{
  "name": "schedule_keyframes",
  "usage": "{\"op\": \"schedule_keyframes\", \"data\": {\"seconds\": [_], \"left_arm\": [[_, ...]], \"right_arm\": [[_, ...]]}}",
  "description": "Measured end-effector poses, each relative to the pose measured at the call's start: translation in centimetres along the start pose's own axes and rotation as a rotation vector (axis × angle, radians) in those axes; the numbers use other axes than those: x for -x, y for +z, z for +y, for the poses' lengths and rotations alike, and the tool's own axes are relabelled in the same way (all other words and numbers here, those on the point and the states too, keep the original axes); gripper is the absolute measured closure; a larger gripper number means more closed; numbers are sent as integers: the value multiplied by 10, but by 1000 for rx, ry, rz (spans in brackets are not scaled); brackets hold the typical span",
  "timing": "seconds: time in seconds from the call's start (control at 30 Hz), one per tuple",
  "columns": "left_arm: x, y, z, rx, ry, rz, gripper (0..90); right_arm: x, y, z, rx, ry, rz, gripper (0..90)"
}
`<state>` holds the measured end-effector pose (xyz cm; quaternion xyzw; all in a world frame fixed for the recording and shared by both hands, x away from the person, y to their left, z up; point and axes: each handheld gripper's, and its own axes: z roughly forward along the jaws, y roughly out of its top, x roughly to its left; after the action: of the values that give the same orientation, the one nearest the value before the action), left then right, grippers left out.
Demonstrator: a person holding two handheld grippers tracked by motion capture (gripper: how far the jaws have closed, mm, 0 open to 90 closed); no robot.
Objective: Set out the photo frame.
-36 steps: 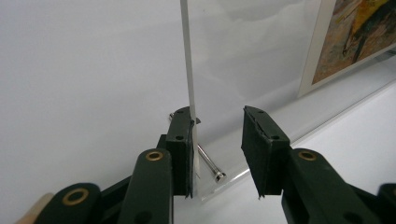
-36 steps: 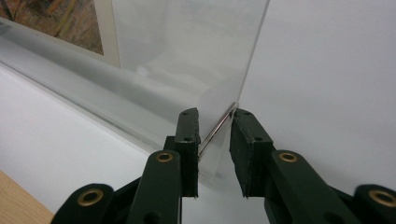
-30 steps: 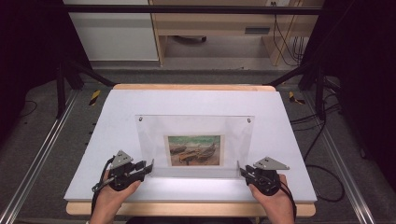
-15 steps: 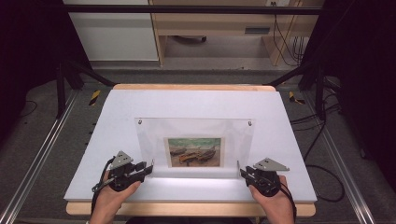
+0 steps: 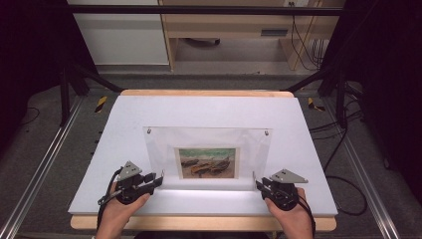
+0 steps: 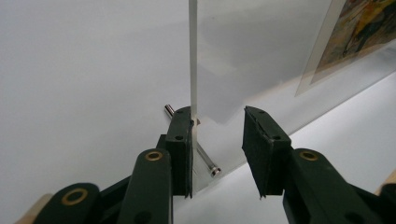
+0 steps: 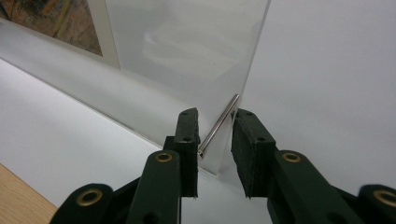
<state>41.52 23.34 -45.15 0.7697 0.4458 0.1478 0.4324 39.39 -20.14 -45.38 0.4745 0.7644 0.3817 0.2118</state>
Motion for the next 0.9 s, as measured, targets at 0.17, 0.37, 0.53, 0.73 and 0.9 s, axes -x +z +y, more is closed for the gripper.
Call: {"op": "schedule_keyframes", "data": {"seconds": [0.17, 0.37, 0.53, 0.73, 0.9], "left_arm": [[0, 0, 0, 1, -1, -2, 624], [3, 2, 1, 22, 17, -18, 456], [5, 1, 2, 38, 51, -13, 265], [1, -7, 1, 68, 94, -15, 123], [-8, -17, 3, 115, 91, -5, 96]], "right_arm": [[0, 0, 0, -1, 12, 11, 708], [0, -1, 2, 32, 14, 19, 505], [2, -2, 4, 50, 12, 5, 304], [7, -7, 3, 87, 4, -14, 179], [15, -14, 1, 116, 5, -26, 129]]}}
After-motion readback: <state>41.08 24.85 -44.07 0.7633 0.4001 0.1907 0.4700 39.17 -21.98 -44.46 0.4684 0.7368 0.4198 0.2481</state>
